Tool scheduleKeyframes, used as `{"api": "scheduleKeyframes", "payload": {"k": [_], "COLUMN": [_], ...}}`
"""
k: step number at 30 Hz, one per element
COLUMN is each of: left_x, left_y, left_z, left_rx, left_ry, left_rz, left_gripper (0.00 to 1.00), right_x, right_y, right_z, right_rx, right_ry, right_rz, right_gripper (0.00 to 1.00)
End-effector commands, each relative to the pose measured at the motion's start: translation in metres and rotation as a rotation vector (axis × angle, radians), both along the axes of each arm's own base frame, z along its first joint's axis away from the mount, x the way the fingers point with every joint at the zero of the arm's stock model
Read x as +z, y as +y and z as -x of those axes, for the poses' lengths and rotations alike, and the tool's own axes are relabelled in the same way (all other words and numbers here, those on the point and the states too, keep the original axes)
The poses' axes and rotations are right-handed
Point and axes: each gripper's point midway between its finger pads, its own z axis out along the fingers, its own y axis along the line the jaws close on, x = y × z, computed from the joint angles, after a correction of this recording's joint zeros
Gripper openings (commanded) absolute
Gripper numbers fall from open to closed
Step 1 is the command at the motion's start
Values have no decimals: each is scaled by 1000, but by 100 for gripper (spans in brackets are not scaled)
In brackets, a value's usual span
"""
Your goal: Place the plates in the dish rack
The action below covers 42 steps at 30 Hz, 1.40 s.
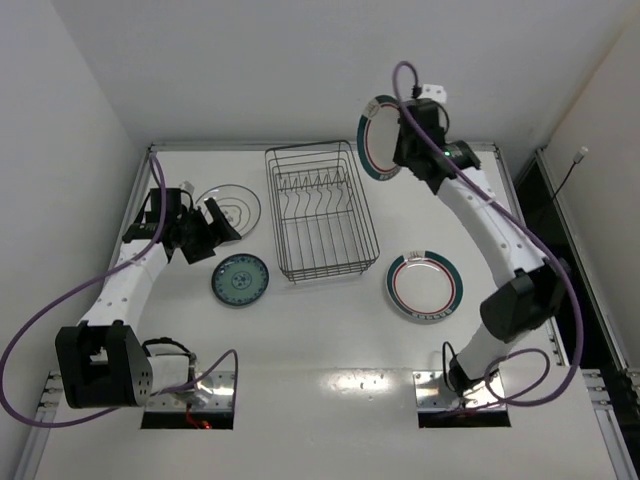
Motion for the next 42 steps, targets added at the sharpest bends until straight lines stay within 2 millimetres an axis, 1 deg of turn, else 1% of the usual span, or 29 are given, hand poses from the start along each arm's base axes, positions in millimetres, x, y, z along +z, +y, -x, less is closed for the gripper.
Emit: {"api": "scheduleKeyframes", "payload": {"k": [1,2,3,4,6,7,8,9,10,11,13,15,16,17,19,20,23,24,25,26,27,29,32,33,34,35,37,40,42], "left_x": [16,16,16,16,14,14,12,12,16,16,15,15,15,15,15,15,13,17,17,17,17,16,15,18,17,20,26,26,29], "left_y": [-1,0,0,0,0,0,0,0,0,0,0,0,0,0,0,0,0,0,0,0,0,0,0,0,0,0,0,1,-1], "left_z": [-5,-5,-5,-5,-3,-3,0,0,-2,-2,0,0,0,0,0,0,2,0,0,0,0,2,4,2,4,2,3,3,4], "left_rx": [-15,-22,-22,-22,-28,-28,-29,-29,-28,-28,-35,-35,-35,-35,-35,-35,-35,-35,-35,-35,-35,-35,-36,-35,-42,-42,-42,-49,-54], "left_ry": [-43,-45,-45,-45,-37,-37,-25,-25,-34,-34,-27,-27,-27,-27,-27,-27,-18,-27,-27,-27,-27,-18,-9,-18,-10,-21,-30,-32,-42], "left_rz": [-12,-18,-18,-18,-23,-24,-23,-23,-23,-23,-29,-29,-29,-29,-29,-29,-28,-29,-29,-29,-29,-28,-28,-28,-33,-34,-34,-40,-34], "left_gripper": [78,78,78,78,78,78,78,78,78,78,78,78,78,78,78,78,78,78,78,78,78,78,78,78,78,78,78,78,78], "right_x": [17,12,10,12,5,-12,-9,-18,-14,-27,-28,-42,-48,-48,-59,-60,-79,-74,-82,-88,-85,-97,-110,-117,-117,-126,-135,-131,-118], "right_y": [4,12,16,29,33,41,49,55,52,58,59,66,66,66,69,68,75,76,80,79,83,86,92,92,98,98,103,104,103], "right_z": [-8,-16,-18,-20,-25,-28,-30,-33,-33,-35,-37,-40,-39,-40,-44,-42,-47,-48,-51,-49,-52,-53,-48,-47,-45,-42,-37,-29,-28], "right_rx": [-125,-126,-133,-112,-126,-117,-113,-108,-121,-117,-122,-110,-108,-112,-110,-109,-84,-85,-79,-82,-72,-71,-73,-76,-64,-63,-52,-49,-50], "right_ry": [-61,-57,-57,-65,-54,-18,-24,-3,-8,12,9,31,46,44,61,68,101,91,101,126,125,161,210,226,224,244,264,272,250], "right_rz": [120,134,148,143,168,199,203,224,231,251,242,258,269,261,272,278,280,274,265,275,265,267,264,269,270,268,267,266,251], "right_gripper": [0,0,0,0,0,0,0,0,0,0,0,0,0,0,0,0,0,0,0,0,0,4,6,6,6,6,10,19,22]}}
